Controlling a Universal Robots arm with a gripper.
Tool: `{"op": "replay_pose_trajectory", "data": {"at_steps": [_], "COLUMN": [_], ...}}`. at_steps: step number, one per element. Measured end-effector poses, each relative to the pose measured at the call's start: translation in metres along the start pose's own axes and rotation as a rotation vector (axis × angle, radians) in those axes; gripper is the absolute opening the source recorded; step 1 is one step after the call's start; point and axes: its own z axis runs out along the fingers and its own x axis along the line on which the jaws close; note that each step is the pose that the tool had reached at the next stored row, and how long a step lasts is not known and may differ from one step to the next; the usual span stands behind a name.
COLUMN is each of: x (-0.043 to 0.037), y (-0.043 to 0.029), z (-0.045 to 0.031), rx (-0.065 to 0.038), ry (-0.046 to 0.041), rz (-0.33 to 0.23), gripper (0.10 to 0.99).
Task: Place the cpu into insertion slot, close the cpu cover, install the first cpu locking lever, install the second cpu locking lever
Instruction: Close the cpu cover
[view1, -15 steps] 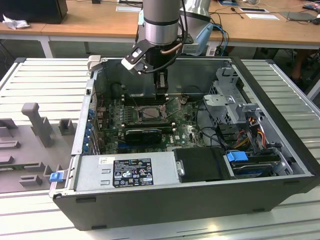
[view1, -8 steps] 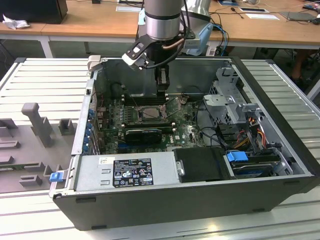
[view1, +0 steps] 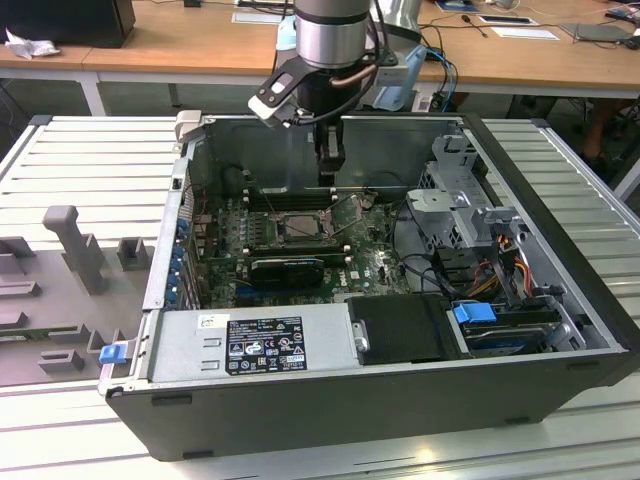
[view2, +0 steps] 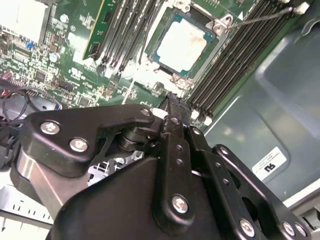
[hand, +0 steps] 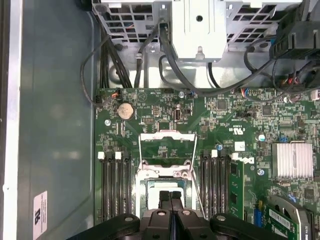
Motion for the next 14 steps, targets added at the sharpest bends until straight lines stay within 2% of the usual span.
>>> {"op": "replay_pose_trajectory", "data": {"at_steps": [9, 12, 14], "x": [0.0002, 0.0004, 0.0004], "y": [0.0162, 0.0311, 0.0348], "z": [-0.0032, -0.0014, 0.0012], "rx": [0.0, 0.0, 0.0], "ry": [0.0001, 0.0, -0.0001], "rz": [0.0, 0.0, 0.0], "gripper": [0.106, 0.106, 0.106]}}
